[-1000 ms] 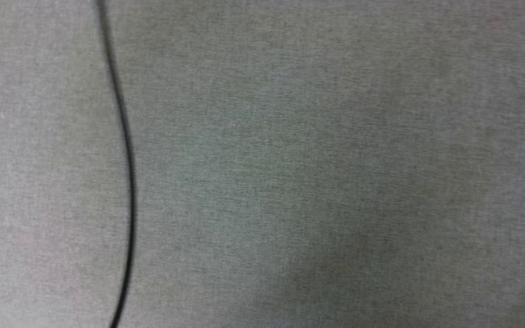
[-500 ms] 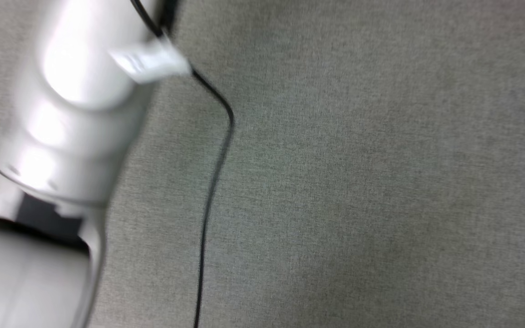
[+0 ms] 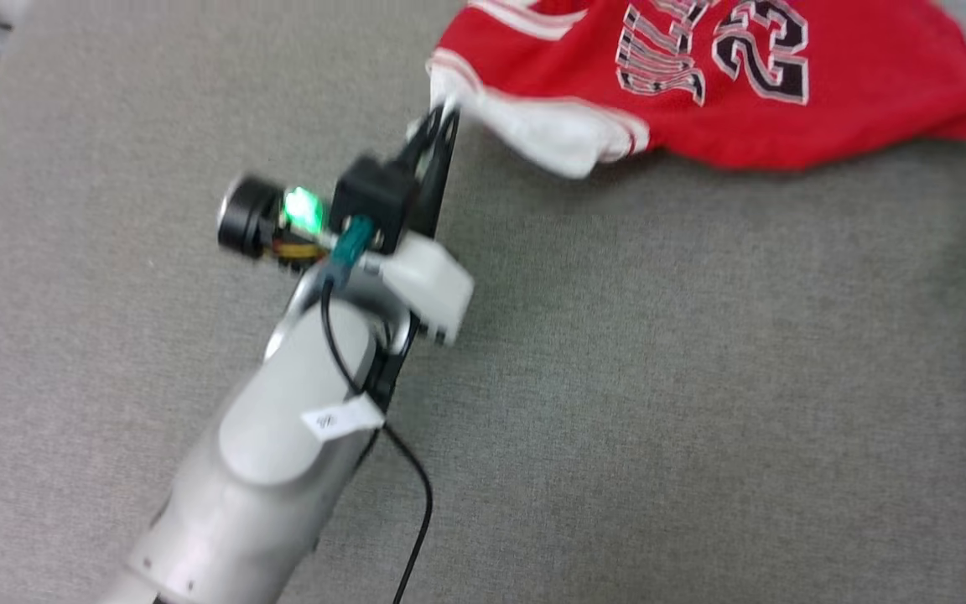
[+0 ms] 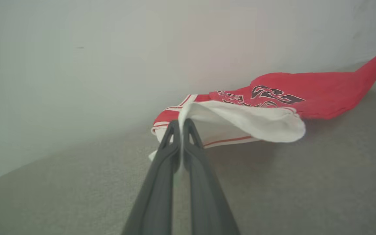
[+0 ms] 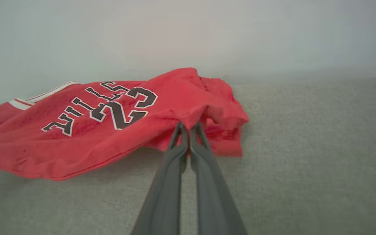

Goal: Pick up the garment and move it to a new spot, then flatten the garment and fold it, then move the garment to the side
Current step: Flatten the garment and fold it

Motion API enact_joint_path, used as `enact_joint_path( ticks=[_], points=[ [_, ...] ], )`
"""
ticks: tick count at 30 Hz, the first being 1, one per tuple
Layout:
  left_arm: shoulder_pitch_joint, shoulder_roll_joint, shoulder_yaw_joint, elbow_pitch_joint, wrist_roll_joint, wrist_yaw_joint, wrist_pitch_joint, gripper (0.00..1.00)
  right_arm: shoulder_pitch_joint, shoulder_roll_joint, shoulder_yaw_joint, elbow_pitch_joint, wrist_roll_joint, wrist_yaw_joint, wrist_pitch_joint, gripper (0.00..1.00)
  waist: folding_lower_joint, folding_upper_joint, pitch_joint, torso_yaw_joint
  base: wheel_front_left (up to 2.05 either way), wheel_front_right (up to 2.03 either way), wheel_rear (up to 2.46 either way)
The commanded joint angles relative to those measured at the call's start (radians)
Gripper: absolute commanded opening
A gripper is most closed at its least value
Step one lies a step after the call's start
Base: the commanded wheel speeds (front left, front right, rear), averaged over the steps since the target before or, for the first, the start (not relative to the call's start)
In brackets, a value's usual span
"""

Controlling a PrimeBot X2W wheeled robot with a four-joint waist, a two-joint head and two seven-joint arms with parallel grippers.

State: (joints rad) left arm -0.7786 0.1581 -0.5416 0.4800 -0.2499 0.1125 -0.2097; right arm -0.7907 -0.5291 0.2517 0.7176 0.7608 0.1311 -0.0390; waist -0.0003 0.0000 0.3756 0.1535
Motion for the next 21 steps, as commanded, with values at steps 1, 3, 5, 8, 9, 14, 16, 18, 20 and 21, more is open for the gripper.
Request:
enact_joint_path(
  ticks=[1, 3, 5, 8, 9, 14, 16, 18, 20, 21],
  points=[
    [0.048, 0.024, 0.001, -0.020, -0.008, 0.000, 0.005, 0.00, 0.048, 0.010, 0.019, -0.008, 0.016, -0.001, 0.006, 0.00, 0.0003, 0.0000, -0.058, 0.001, 0.00, 0.00, 0.00],
    [0.086, 0.036, -0.007, -0.030, -0.014, -0.005, 0.015, 0.00, 0.079, 0.014, 0.031, -0.008, 0.028, -0.001, 0.011, 0.00, 0.0003, 0.0000, -0.076, 0.003, 0.00, 0.00, 0.00],
    [0.159, 0.058, -0.008, -0.060, -0.028, -0.002, 0.033, 0.00, 0.126, 0.017, 0.051, -0.018, 0.046, -0.001, 0.015, 0.00, 0.0003, 0.0000, -0.106, 0.007, 0.00, 0.00, 0.00],
    [0.264, 0.100, -0.009, -0.113, -0.053, 0.002, 0.067, 0.00, 0.198, 0.024, 0.078, -0.024, 0.079, -0.001, 0.023, 0.00, 0.0003, 0.0000, -0.148, 0.015, 0.00, 0.00, 0.00],
    [0.298, 0.116, -0.009, -0.127, -0.059, 0.003, 0.077, 0.00, 0.220, 0.026, 0.083, -0.023, 0.091, -0.001, 0.025, 0.00, 0.0003, 0.0000, -0.161, 0.018, 0.00, 0.00, 0.00],
    [0.445, 0.174, -0.023, -0.206, -0.084, 0.000, 0.126, 0.00, 0.316, 0.028, 0.107, -0.012, 0.128, -0.001, 0.039, 0.00, 0.0003, 0.0000, -0.223, 0.032, 0.00, 0.00, 0.00],
    [0.493, 0.194, -0.035, -0.236, -0.092, -0.007, 0.145, 0.00, 0.350, 0.023, 0.115, -0.005, 0.140, -0.001, 0.048, 0.00, 0.0003, 0.0000, -0.249, 0.038, 0.00, 0.00, 0.00],
    [0.535, 0.209, -0.048, -0.264, -0.103, -0.014, 0.164, 0.00, 0.381, 0.018, 0.115, 0.007, 0.158, -0.001, 0.061, 0.00, 0.0003, 0.0000, -0.272, 0.042, 0.00, 0.00, 0.00],
    [0.571, 0.226, -0.059, -0.290, -0.114, -0.026, 0.182, 0.00, 0.413, 0.012, 0.118, 0.010, 0.174, -0.001, 0.074, 0.00, 0.0003, 0.0000, -0.296, 0.043, 0.00, 0.00, 0.00],
    [0.590, 0.235, -0.063, -0.303, -0.117, -0.028, 0.189, 0.00, 0.430, 0.009, 0.118, 0.009, 0.184, -0.001, 0.085, 0.00, 0.0003, 0.0000, -0.308, 0.044, 0.00, 0.00, 0.00]
  ],
)
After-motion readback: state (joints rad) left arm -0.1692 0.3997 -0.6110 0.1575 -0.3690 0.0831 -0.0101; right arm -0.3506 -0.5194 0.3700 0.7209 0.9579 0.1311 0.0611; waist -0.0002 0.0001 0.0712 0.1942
